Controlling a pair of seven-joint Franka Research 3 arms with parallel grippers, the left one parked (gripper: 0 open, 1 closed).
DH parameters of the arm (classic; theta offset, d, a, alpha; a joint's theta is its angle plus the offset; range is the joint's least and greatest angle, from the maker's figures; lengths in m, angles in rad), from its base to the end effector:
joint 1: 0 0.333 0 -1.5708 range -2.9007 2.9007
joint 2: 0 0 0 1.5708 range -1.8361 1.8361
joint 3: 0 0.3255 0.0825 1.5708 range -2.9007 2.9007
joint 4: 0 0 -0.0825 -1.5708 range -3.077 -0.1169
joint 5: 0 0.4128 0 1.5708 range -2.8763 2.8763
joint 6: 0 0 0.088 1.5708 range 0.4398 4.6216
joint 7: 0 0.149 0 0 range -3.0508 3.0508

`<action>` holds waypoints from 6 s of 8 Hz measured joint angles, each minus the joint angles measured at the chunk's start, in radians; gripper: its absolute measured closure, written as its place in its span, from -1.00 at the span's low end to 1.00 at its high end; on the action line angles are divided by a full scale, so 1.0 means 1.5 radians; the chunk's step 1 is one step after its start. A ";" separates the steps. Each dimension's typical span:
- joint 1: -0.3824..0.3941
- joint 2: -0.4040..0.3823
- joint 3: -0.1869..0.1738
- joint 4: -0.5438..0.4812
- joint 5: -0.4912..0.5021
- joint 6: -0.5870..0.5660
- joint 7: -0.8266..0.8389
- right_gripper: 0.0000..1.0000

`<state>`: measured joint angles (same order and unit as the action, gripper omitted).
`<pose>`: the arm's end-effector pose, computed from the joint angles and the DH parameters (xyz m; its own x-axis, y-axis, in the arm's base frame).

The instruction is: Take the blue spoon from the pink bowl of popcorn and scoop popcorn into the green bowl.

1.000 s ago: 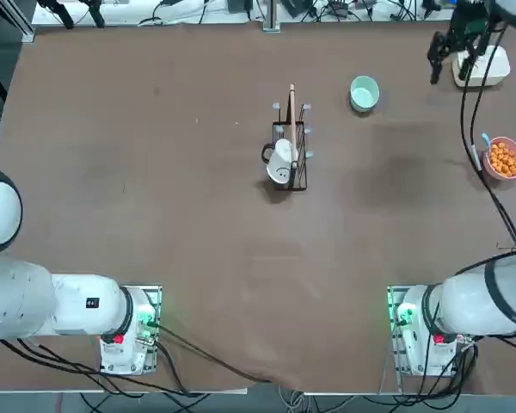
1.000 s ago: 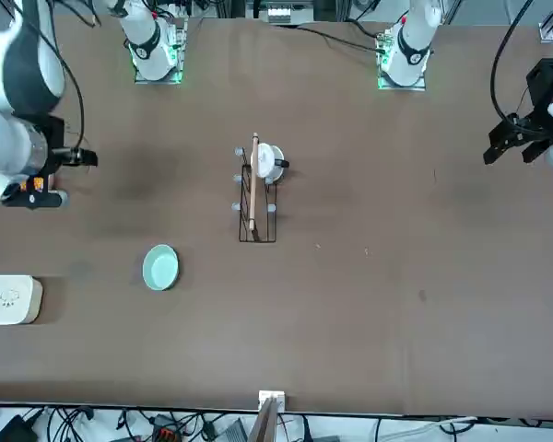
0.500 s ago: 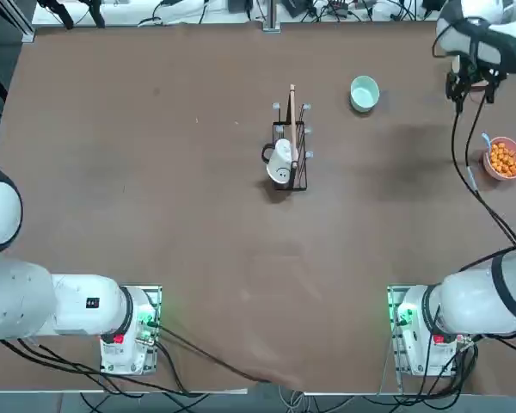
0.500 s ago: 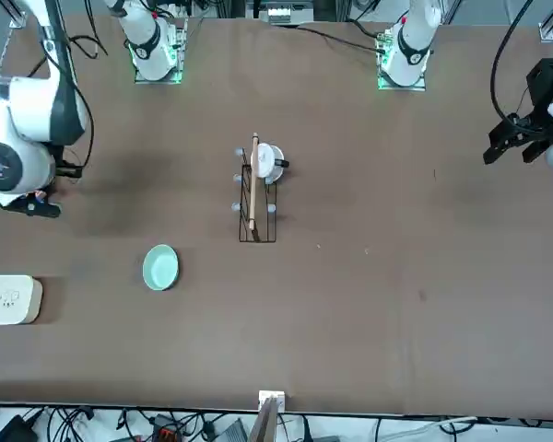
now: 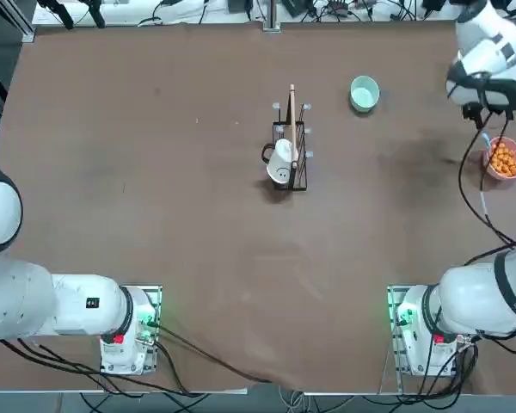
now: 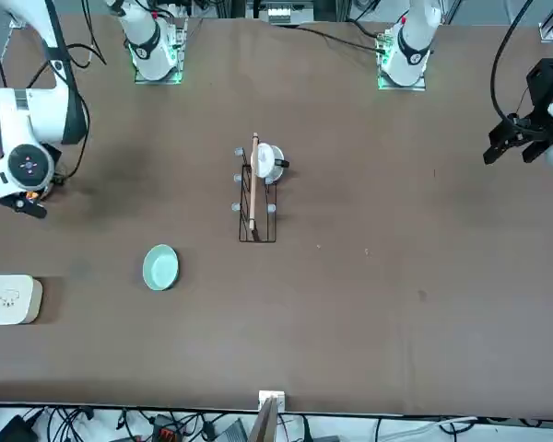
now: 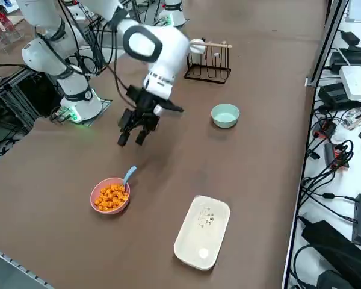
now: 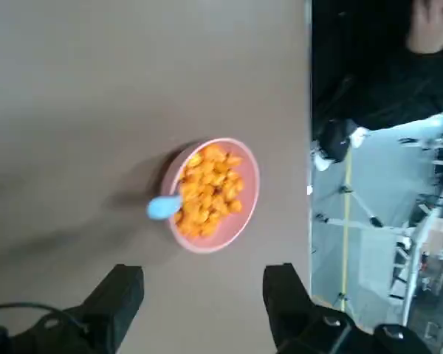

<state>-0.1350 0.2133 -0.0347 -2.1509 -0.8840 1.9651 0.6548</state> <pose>0.5268 -0.1718 0.2531 0.9476 -0.3147 -0.0549 -0.1762 -0.6582 0.7319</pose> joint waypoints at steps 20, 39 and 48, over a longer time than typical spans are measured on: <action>0.014 0.217 0.009 0.102 -0.138 -0.088 0.228 -0.35; 0.037 0.228 0.012 0.105 -0.138 -0.129 0.245 0.76; 0.095 0.228 0.012 0.133 -0.148 -0.227 0.245 0.76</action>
<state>0.0074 0.5547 -0.0167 -1.9511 -1.1064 1.6252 1.0228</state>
